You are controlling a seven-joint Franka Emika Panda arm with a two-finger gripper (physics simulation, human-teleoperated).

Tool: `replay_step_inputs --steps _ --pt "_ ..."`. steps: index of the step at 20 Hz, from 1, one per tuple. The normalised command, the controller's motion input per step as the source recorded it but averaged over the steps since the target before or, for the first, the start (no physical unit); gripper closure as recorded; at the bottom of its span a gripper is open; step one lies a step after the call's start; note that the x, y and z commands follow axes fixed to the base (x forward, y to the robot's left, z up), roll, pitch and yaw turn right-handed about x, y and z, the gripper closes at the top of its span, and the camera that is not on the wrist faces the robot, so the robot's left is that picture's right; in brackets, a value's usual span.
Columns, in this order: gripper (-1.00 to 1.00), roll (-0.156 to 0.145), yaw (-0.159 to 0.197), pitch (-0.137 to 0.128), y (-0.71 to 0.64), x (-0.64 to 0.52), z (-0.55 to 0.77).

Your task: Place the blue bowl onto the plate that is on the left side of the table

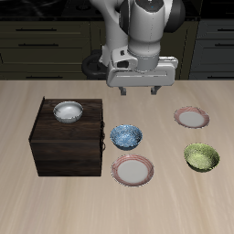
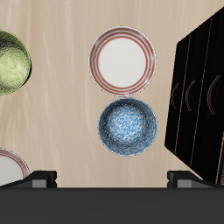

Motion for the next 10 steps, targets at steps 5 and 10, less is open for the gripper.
replay_step_inputs --steps 5,10 --pt "-1.0 0.007 0.02 -0.022 0.17 0.08 -0.27" --pt "-1.0 0.026 -0.01 0.035 0.03 0.11 -0.34"
